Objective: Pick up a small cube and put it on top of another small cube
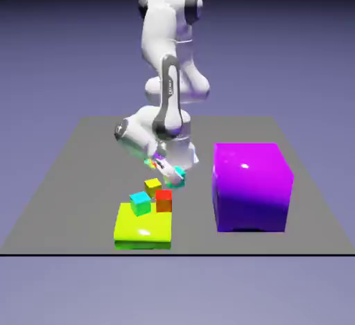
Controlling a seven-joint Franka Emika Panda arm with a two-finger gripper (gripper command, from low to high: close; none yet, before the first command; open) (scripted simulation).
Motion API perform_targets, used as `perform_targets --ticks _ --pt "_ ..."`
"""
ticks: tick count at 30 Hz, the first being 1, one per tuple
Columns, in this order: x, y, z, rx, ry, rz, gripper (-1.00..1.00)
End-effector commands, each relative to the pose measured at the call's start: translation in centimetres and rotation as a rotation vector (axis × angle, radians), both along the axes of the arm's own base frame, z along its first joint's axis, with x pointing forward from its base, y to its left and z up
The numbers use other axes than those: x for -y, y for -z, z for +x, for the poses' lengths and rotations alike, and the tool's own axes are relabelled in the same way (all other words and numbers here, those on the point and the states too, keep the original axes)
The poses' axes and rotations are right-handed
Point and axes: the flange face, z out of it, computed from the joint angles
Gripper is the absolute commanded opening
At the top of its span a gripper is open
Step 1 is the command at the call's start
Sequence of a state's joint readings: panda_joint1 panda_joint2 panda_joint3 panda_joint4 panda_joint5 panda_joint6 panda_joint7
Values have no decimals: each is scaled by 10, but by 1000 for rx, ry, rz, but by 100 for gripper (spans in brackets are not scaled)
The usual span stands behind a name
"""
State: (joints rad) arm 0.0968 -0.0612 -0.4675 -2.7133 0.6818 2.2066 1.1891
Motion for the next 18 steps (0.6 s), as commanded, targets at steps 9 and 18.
perform_targets --ticks 9,18 --pt "101 -52 27 -68 722 161 -100" --pt "75 1 45 -67 746 172 100"
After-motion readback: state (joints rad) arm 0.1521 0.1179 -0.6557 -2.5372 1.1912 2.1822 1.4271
